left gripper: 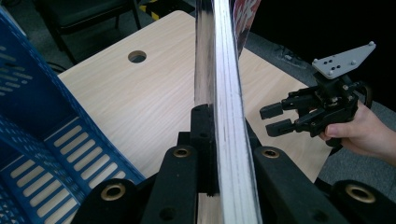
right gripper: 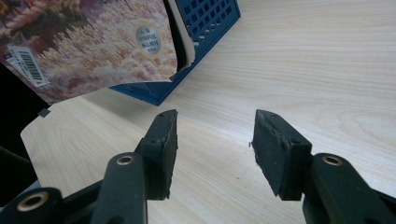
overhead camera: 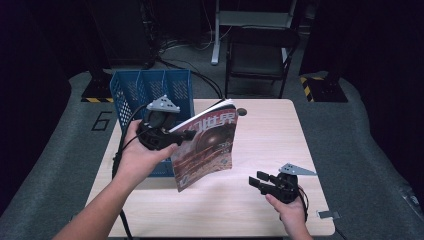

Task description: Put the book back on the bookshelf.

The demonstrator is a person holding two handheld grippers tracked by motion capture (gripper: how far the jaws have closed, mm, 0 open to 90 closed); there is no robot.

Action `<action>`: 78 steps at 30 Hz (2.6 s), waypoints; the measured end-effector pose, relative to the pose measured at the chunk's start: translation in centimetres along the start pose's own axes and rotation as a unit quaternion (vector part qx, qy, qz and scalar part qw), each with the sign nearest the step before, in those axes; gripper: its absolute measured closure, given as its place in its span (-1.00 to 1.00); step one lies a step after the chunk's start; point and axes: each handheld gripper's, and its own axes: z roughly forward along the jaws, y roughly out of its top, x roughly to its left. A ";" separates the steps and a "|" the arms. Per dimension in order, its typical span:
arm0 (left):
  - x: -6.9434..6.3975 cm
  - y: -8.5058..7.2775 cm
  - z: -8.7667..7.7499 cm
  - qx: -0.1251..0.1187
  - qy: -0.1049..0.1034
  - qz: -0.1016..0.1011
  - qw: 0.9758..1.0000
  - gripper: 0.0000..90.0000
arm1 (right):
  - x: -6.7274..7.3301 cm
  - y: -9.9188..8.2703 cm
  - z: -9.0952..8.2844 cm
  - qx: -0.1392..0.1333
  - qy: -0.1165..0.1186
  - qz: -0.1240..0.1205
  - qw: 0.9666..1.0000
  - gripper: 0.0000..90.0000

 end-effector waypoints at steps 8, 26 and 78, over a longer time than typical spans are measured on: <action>0.5 0.4 -0.9 -0.006 0.006 -0.004 1.000 0.87 | 0.0 0.0 0.1 0.001 -0.002 -0.001 1.000 0.10; 2.0 0.6 -2.4 -0.010 0.025 -0.021 0.999 0.87 | 0.1 -0.1 0.2 0.004 0.000 -0.002 1.000 0.10; 9.9 -1.9 -7.7 -0.033 0.148 -0.124 0.981 0.87 | 0.2 -0.1 0.4 0.007 0.002 -0.001 1.000 0.09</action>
